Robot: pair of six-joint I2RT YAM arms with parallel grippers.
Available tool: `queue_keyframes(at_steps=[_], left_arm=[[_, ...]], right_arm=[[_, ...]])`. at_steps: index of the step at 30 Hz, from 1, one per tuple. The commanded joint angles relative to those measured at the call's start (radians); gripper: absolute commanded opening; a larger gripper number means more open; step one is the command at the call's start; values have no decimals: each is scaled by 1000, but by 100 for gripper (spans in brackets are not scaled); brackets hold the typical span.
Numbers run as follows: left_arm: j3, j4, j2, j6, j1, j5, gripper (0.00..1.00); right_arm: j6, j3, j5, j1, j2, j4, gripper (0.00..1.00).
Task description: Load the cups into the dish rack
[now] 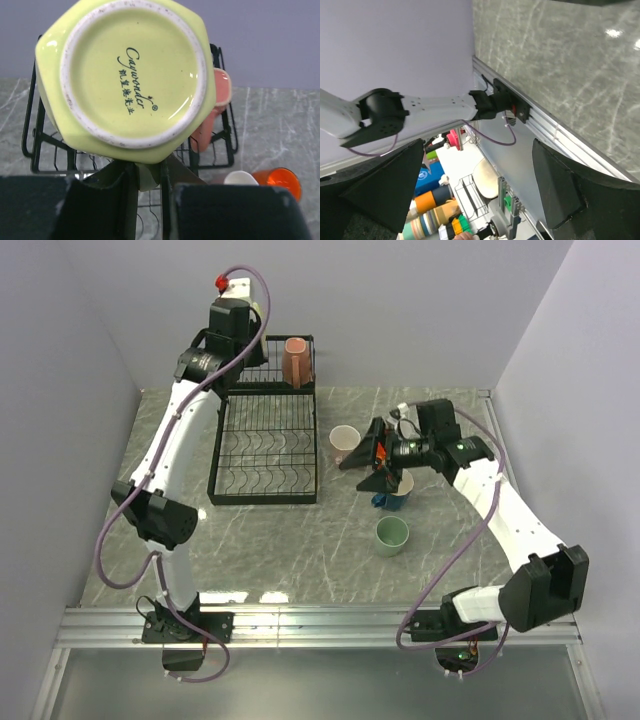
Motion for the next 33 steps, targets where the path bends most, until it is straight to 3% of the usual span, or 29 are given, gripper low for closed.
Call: queue_keyframes(at_steps=[1, 7, 16, 27, 33], left_arm=[[-44, 267, 3, 78, 25, 25, 0], [70, 374, 156, 71, 83, 203, 0], [-39, 459, 193, 57, 161, 367, 0], [-197, 459, 110, 5, 153, 449, 0], [-183, 454, 93, -16, 155, 447, 0]], right_arm=[[-30, -65, 17, -12, -71, 8, 95], [-6, -182, 100, -50, -231, -69, 95], [36, -208, 207, -50, -367, -204, 95], [94, -210, 245, -50, -392, -207, 95], [118, -231, 244, -50, -400, -172, 95]])
